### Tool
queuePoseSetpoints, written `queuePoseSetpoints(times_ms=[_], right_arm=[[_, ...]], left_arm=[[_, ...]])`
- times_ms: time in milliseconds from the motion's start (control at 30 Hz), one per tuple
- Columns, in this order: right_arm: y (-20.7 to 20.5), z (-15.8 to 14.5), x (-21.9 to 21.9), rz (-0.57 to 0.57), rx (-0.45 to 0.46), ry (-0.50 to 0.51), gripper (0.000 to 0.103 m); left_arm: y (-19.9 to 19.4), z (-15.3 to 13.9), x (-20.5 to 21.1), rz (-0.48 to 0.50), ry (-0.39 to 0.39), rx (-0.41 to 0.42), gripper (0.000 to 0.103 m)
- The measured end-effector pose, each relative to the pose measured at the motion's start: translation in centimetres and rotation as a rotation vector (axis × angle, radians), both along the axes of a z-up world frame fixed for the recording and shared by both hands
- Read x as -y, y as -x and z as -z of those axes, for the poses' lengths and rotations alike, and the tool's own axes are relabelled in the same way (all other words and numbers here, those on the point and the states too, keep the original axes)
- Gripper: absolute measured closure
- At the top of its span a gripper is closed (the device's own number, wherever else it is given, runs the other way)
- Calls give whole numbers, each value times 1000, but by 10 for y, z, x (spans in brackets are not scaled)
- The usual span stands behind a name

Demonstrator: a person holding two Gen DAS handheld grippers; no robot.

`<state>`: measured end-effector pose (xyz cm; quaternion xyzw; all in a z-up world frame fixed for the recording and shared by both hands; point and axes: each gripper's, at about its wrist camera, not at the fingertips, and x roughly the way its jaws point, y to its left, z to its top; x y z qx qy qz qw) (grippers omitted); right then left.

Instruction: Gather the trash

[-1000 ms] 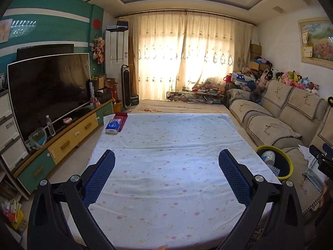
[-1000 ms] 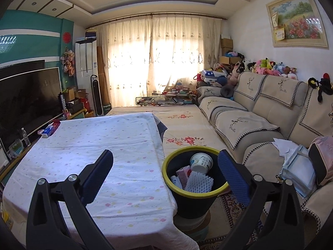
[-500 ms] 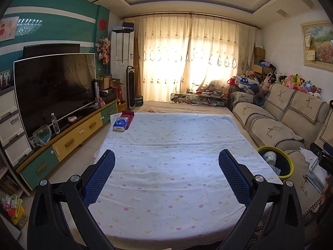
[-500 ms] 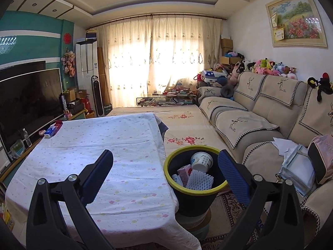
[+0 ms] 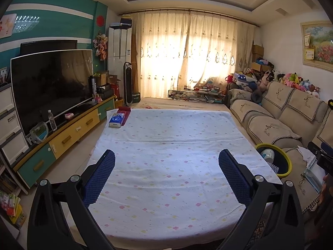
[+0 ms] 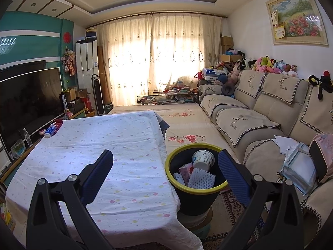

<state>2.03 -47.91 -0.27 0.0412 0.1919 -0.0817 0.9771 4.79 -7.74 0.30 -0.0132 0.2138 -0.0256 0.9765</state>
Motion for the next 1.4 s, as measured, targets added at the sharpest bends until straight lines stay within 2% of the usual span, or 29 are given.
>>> queuePoseSetpoints(times_ms=[1400], right_arm=[[-5, 7, 1, 3, -13, -16, 7]], left_arm=[[2, 2, 5, 24, 3, 6, 5]])
